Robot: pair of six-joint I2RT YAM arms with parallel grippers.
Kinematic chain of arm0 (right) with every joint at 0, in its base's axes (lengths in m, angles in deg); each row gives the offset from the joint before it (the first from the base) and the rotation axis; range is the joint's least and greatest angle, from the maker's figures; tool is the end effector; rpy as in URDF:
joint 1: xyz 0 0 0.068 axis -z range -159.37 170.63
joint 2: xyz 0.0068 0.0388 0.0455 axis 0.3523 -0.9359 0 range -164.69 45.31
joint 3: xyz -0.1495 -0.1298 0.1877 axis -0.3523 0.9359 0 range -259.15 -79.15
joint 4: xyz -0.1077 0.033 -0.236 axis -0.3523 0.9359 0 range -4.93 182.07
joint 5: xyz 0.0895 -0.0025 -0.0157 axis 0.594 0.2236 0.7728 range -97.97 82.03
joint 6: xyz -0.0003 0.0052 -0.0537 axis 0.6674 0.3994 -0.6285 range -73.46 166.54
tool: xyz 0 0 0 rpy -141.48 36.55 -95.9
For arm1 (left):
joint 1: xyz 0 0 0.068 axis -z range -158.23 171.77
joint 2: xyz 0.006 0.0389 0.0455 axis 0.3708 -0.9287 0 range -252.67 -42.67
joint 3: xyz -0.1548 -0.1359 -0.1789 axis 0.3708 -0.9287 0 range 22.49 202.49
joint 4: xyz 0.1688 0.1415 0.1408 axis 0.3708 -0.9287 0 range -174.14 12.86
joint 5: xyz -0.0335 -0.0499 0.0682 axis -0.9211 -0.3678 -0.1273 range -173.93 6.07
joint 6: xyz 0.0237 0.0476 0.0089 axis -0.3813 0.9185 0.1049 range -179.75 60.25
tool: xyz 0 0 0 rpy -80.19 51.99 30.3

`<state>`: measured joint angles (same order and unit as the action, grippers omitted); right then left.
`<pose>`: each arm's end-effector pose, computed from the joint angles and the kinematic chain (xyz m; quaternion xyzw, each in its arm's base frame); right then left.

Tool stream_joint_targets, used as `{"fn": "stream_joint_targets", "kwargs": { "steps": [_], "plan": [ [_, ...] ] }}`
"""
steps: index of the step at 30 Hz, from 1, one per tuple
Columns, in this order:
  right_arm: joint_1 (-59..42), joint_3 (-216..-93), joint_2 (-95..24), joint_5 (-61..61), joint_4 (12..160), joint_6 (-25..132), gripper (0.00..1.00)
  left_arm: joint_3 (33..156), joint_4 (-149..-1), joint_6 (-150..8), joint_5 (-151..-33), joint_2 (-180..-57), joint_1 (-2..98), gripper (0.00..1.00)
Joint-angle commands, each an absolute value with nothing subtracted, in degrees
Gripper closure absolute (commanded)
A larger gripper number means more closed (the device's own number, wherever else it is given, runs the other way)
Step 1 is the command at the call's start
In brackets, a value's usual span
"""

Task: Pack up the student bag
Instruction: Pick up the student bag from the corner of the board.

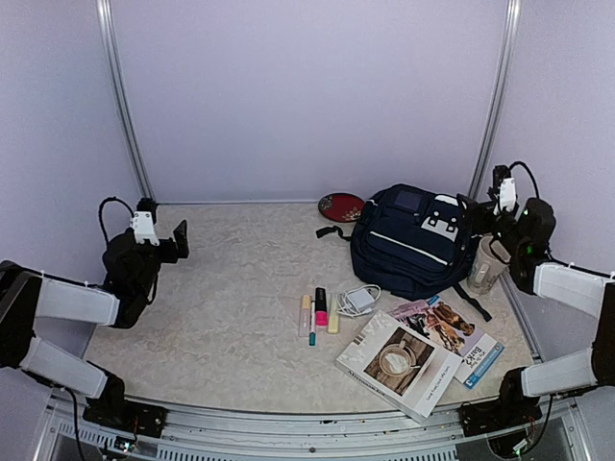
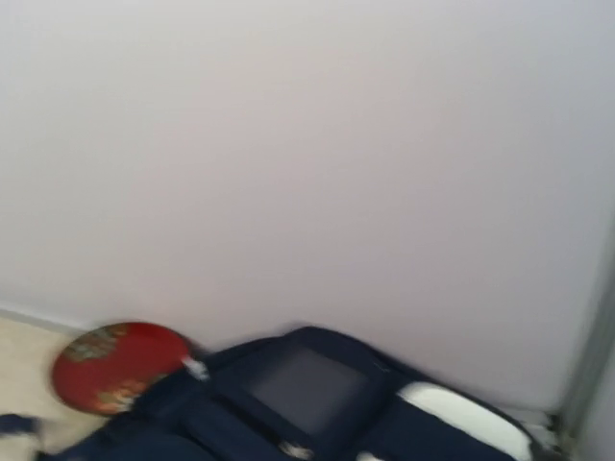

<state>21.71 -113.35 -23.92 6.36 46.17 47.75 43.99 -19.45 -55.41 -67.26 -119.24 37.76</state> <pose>0.2699 0.0038 0.2761 -0.0775 0.6792 0.0860 0.7248 0.2490 -0.0608 0.2088 0.0175 0.6913 0.0270 0.7219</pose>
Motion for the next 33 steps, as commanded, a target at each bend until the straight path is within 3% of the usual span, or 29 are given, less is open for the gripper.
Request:
{"fn": "stream_joint_targets", "kwargs": {
  "steps": [1,8,13,20,24,25,26,30,31,33],
  "plan": [
    [13.88,-120.87,-23.86,3.63,72.41,47.81,0.03,53.18,-30.72,-49.34,-61.17,-115.94,47.58,0.01],
    [3.62,-136.22,-31.45,-2.01,92.47,44.13,0.02,67.17,-53.96,-59.53,-66.66,-114.38,57.93,0.01],
    [-1.54,-143.97,-41.38,-0.88,104.65,41.74,0.0,70.0,-59.76,-61.04,-68.37,-114.96,64.35,0.01],
    [-6.13,-148.94,-54.6,1.33,111.3,37.62,0.0,71.48,-65.82,-66.07,-71.51,-116.73,65.61,0.01],
    [-6.35,-151.62,-61.81,-0.6,112.91,37.7,0.06,71.28,-67.72,-66.1,-71.73,-117.02,66.28,0.01],
    [-6.38,-152.43,-63.14,-1.5,113.33,37.97,0.11,71.13,-68.22,-66.08,-71.59,-116.97,66.39,0.01],
    [-6.46,-153.29,-64.23,-2.49,113.97,38.36,0.22,70.79,-68.72,-66.13,-71.3,-116.85,66.41,0.01],
    [-6.44,-154.71,-62.86,-4.22,113.42,39.03,0.88,69.0,-69.24,-66.41,-70.23,-116.08,66.42,0.01],
    [-6.44,-154.75,-61.24,-4.99,112.91,39.04,0.99,68.65,-69.23,-66.39,-70.34,-115.93,66.42,0.01],
    [-6.44,-155.19,-57.46,-6.98,112.17,39.18,1.0,68.23,-69.63,-66.38,-70.58,-115.77,66.46,0.01]
  ]
}}
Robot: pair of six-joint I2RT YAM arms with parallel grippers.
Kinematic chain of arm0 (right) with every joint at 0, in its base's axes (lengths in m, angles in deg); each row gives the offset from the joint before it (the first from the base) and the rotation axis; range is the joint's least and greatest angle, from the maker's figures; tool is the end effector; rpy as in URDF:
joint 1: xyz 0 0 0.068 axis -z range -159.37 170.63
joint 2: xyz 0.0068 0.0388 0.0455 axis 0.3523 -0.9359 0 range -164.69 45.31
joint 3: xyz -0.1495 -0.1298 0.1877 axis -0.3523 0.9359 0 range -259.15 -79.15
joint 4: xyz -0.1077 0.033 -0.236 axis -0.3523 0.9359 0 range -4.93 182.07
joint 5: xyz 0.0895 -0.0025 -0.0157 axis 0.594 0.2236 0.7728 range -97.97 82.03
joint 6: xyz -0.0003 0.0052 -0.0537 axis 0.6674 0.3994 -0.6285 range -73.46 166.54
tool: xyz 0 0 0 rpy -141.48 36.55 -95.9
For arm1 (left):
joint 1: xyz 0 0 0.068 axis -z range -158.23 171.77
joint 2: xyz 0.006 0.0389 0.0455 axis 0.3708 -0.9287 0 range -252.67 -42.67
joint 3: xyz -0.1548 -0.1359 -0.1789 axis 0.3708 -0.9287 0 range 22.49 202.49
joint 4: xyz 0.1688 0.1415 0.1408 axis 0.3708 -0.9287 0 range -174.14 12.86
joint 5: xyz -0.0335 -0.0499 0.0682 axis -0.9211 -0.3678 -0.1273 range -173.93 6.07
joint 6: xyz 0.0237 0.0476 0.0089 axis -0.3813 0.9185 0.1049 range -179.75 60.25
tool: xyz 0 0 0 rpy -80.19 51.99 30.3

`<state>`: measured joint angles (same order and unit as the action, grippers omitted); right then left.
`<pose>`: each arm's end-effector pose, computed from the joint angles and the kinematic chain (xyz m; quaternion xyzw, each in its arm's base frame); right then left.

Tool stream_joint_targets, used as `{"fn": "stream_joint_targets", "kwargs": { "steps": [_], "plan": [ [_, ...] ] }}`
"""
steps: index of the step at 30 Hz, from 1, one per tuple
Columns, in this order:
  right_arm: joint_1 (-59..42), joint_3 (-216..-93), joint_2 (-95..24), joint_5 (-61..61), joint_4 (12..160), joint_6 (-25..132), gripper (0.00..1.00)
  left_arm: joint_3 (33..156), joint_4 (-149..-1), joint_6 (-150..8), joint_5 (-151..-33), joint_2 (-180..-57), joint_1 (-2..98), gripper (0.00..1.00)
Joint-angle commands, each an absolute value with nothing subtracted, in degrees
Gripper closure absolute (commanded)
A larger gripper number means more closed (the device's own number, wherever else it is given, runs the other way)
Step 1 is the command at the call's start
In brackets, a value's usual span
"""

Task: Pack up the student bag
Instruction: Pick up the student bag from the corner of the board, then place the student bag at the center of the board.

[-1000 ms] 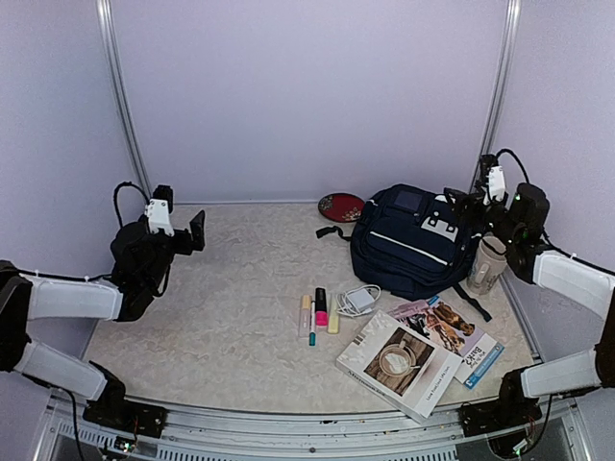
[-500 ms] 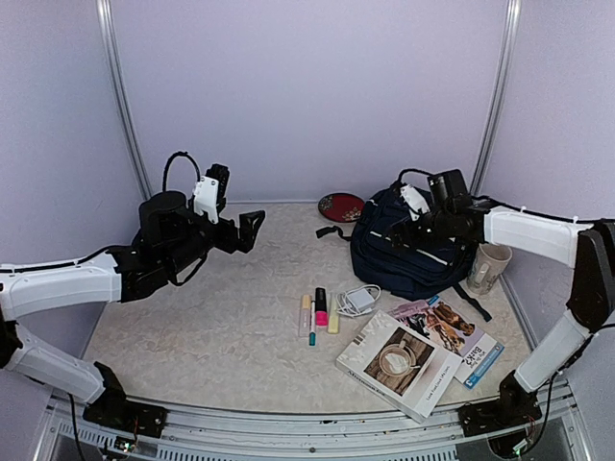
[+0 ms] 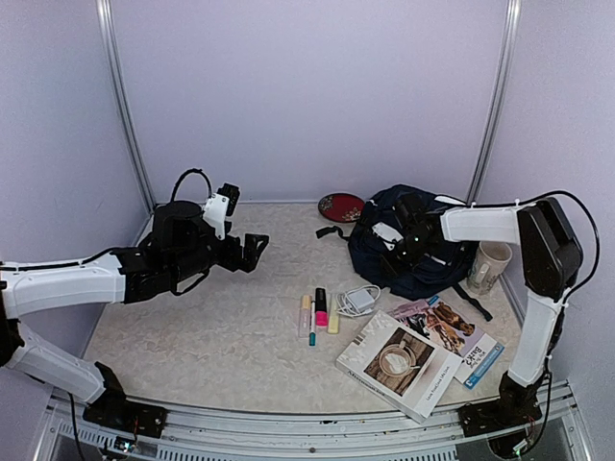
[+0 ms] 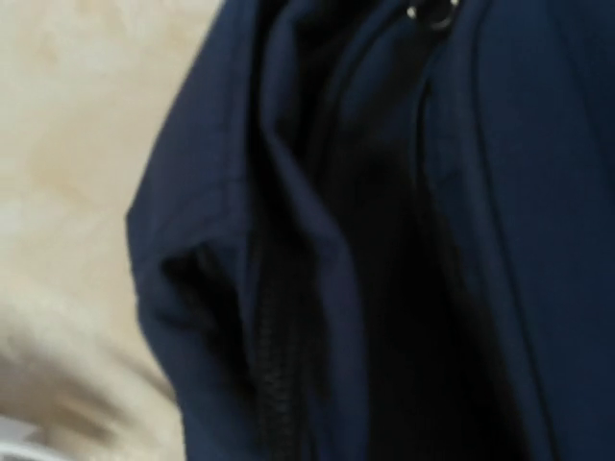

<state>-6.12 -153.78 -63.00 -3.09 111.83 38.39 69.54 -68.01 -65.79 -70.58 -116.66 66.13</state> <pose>0.3506 0.1802 0.1829 -0.3000 0.9183 0.0819 0.2448 0.2175 -0.2013 0.2766 0.1988 0.7806 -0.1642 0.5694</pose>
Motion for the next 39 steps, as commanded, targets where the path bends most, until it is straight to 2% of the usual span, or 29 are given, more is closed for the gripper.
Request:
{"fn": "stream_joint_targets", "kwargs": {
  "steps": [1,7,15,17,21,26,30,33,39],
  "plan": [
    [-6.44,-155.58,-55.63,-7.61,111.78,38.99,1.0,68.2,-70.03,-66.42,-70.58,-115.71,66.49,0.01],
    [-6.36,-161.66,-45.96,-10.86,108.54,34.97,1.0,66.91,-69.15,-66.63,-70.24,-114.66,66.5,0.01],
    [-5.66,-178.48,-43.87,-14.97,99.4,22.69,1.0,65.79,-68.19,-68.87,-71.93,-113.97,66.5,0.01],
    [-5.65,-181.08,-43.54,-12.37,95.03,21.71,1.0,64.32,-66.65,-69.68,-72.37,-113.26,66.5,0.01],
    [-6.01,-185.21,-43.75,1.09,86.21,23.12,1.0,62.96,-65.48,-71.43,-72.67,-111.97,66.5,0.01],
    [-11.28,-190.41,-47.3,18.34,84.95,23.26,1.0,62.2,-64.95,-73.26,-71.44,-108.96,65.9,0.01],
    [-19.59,-191.43,-50.14,23.73,87.36,16.86,1.0,60.61,-64.83,-76.72,-69.96,-104.4,62.95,0.01],
    [-24.07,-189.99,-52.09,25.83,90.56,13.21,1.0,57.22,-65.44,-83.07,-64.61,-98.26,57.56,0.01],
    [-27.0,-178.1,-54.1,24.8,92.76,12.31,1.0,49.52,-67.1,-94.98,-65.76,-83.13,44.35,0.03]
  ]
}}
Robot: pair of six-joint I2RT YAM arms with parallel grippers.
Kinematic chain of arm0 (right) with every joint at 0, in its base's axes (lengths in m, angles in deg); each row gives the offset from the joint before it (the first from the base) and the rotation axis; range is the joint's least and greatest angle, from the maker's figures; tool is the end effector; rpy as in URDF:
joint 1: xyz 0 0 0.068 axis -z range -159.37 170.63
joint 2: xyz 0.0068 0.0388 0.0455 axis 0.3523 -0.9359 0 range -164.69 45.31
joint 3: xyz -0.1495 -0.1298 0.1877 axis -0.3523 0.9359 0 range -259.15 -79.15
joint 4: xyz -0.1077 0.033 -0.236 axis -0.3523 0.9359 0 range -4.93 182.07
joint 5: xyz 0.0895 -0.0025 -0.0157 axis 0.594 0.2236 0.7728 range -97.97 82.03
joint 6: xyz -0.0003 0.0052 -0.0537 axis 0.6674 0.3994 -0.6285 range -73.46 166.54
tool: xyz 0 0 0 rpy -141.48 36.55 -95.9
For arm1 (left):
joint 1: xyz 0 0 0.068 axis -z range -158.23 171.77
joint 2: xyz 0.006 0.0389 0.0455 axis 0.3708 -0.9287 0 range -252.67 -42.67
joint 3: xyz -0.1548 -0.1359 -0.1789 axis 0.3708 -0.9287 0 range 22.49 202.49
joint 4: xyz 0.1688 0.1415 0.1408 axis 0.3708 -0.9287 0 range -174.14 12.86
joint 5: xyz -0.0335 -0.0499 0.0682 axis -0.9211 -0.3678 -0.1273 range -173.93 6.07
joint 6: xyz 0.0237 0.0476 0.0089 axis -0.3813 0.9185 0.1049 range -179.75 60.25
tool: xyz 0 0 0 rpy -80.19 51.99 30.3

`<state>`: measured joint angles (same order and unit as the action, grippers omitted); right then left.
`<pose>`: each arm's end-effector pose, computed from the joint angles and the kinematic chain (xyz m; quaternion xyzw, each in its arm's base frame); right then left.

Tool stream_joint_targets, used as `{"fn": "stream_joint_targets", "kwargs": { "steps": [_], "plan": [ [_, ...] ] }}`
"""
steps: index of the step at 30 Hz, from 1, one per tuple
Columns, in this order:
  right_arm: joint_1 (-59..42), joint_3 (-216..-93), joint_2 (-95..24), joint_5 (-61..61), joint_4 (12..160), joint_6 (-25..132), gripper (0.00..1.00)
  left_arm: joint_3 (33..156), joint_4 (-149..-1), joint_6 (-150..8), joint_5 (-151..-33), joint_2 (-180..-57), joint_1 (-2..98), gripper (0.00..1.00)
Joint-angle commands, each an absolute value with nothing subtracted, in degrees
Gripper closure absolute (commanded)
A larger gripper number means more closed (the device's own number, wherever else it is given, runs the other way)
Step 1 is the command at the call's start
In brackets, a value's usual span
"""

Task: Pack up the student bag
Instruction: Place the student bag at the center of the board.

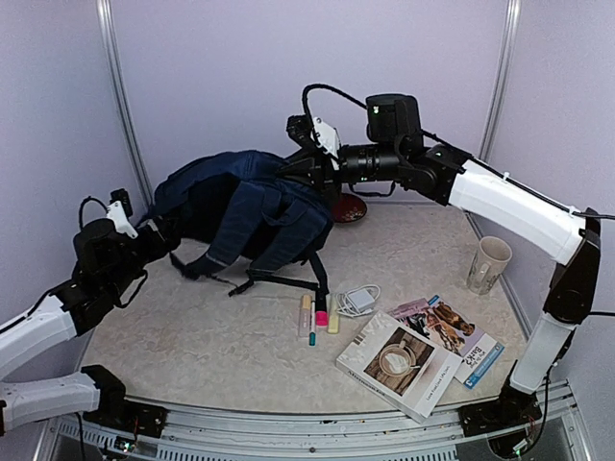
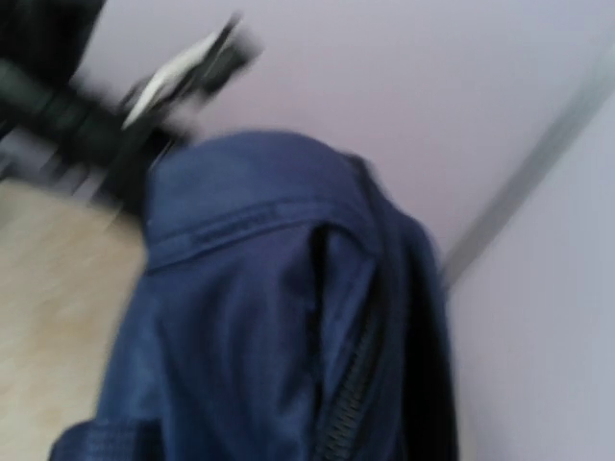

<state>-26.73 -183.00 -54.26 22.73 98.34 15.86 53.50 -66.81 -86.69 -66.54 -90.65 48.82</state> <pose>0.2624 0.3119 0.4355 -0.5952 0.4615 0.2900 0.5905 0.1850 -0.0826 0.2831 -0.0997 0.7384 -0.1978 0.6369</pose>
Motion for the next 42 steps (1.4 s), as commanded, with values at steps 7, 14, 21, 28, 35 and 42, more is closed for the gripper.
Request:
{"fn": "stream_joint_targets", "kwargs": {
  "steps": [7,14,21,28,35,42],
  "plan": [
    [-27.38,-166.34,-54.14,26.06,92.36,15.73,1.0,47.25,-70.67,-95.27,-58.47,-75.97,42.69,0.04],
    [-28.67,-166.47,-57.64,24.34,99.59,17.23,1.0,51.23,-73.26,-95.29,-60.5,-78.84,42.69,0.04],
    [-31.19,-165.39,-61.53,25.37,100.65,22.36,1.0,51.84,-71.83,-95.59,-67.85,-83.79,43.32,0.07],
    [-37.21,-165.07,-62.59,30.19,100.16,32.17,0.24,53.33,-71.84,-93.68,-69.18,-90.18,48.46,0.07],
    [-34.7,-150.17,-48.01,26.37,83.49,47.49,0.0,54.14,-74.66,-92.72,-70.52,-93.19,50.53,0.06],
    [-19.06,-145.24,-48.73,16.02,89.8,67.99,0.07,60.04,-79.64,-91.53,-72.62,-102.0,52.43,0.01]
  ]
}}
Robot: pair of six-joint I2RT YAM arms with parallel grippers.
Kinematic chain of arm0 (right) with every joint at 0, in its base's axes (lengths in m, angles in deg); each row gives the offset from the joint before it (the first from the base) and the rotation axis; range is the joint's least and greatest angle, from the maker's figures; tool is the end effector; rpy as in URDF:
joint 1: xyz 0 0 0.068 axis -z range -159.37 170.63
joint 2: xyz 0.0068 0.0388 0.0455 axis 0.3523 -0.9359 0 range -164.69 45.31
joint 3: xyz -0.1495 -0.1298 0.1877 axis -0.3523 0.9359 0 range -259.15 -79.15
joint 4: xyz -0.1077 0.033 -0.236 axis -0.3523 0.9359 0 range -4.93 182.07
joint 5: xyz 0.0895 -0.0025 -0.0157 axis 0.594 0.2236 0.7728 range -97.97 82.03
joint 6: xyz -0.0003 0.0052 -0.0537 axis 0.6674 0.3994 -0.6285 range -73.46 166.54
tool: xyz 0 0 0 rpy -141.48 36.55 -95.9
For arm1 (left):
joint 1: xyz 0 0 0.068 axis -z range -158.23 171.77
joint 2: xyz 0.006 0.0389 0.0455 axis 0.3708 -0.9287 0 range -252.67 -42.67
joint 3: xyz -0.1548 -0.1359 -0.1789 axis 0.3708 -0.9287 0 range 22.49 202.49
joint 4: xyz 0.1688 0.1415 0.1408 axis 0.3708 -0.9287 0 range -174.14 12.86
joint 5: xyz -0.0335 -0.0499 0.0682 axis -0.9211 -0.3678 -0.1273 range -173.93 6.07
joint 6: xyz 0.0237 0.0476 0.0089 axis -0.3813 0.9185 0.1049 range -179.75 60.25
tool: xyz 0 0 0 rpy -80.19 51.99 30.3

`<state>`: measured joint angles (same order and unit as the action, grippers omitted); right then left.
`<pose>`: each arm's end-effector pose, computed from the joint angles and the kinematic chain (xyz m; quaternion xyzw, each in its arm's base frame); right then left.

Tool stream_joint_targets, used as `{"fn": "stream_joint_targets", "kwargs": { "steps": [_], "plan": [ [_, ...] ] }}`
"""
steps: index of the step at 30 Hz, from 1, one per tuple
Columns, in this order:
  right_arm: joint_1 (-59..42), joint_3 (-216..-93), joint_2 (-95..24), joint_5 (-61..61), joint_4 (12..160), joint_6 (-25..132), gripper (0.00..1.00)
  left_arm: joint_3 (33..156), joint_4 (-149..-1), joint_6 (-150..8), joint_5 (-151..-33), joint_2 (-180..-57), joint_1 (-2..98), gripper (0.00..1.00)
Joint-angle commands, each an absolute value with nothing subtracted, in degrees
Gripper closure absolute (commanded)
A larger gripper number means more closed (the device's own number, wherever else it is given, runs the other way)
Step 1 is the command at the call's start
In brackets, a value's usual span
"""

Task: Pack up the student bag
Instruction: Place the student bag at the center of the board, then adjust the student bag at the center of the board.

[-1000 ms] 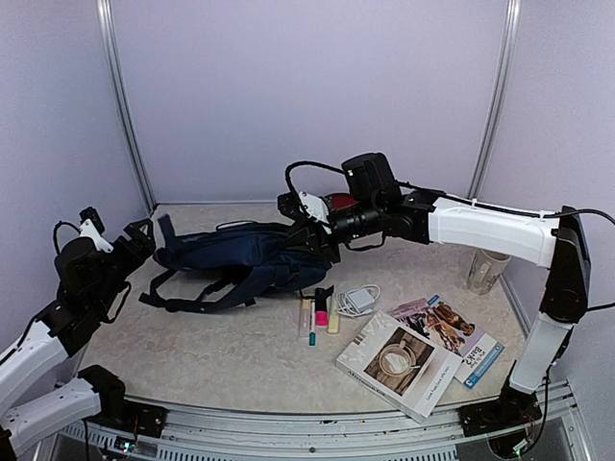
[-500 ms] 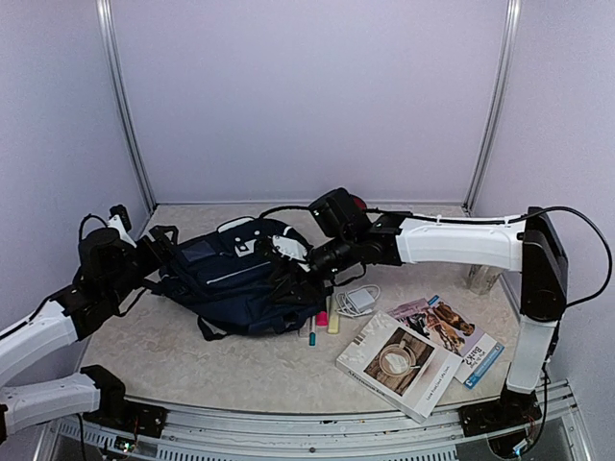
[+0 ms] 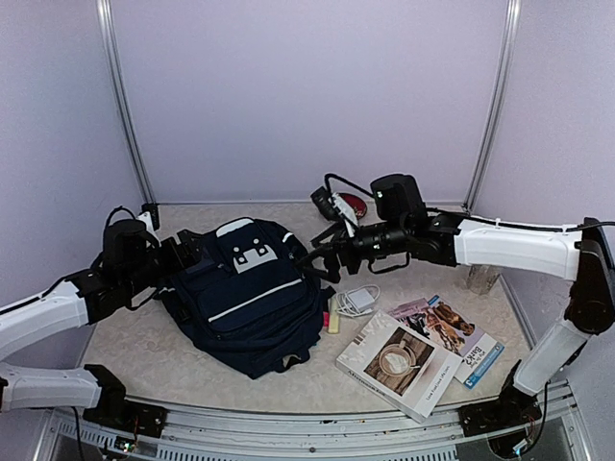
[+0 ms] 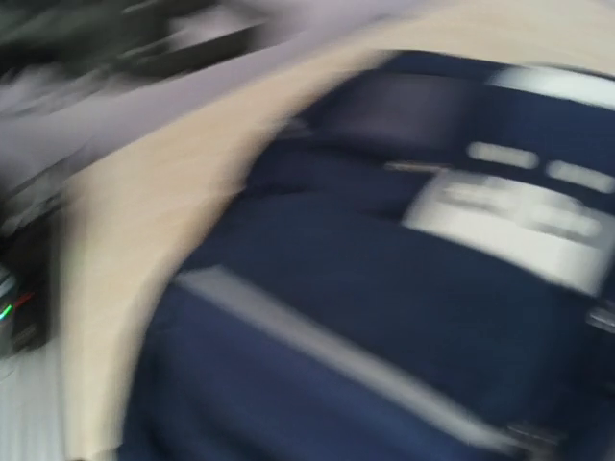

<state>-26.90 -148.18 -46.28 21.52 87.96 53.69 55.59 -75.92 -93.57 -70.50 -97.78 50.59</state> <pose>0.2378 0.2859 0.2936 -0.4097 0.7205 0.4284 0.3598 0.1969 -0.0989 0.2554 -0.1019 0.8138 -0.2110 0.5318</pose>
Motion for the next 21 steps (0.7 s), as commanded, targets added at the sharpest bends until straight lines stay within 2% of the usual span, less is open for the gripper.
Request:
{"fn": "stream_joint_targets", "kwargs": {
  "steps": [1,5,7,14,21],
  "plan": [
    [-17.14,-144.24,-49.35,17.81,88.9,69.53,0.13,61.42,-80.78,-90.84,-72.39,-103.73,53.27,0.01],
    [-13.94,-143.51,-53.18,21.51,85.54,71.87,0.35,66.25,-85.25,-89.7,-73.6,-110.07,54.72,0.01],
    [-13.92,-145.93,-56.75,22.01,87.16,71.03,0.4,67.4,-86.09,-90.11,-74.69,-112.61,54.85,0.01],
    [-13.94,-155.26,-69.77,27.1,89.68,71.25,0.45,68.01,-87.07,-90.71,-76.78,-119.27,55.32,0.01],
    [-14.17,-160.83,-78.44,31.38,88.11,75.65,0.39,67.67,-86.42,-87.88,-76.51,-123.29,55.35,0.01]
  ]
}}
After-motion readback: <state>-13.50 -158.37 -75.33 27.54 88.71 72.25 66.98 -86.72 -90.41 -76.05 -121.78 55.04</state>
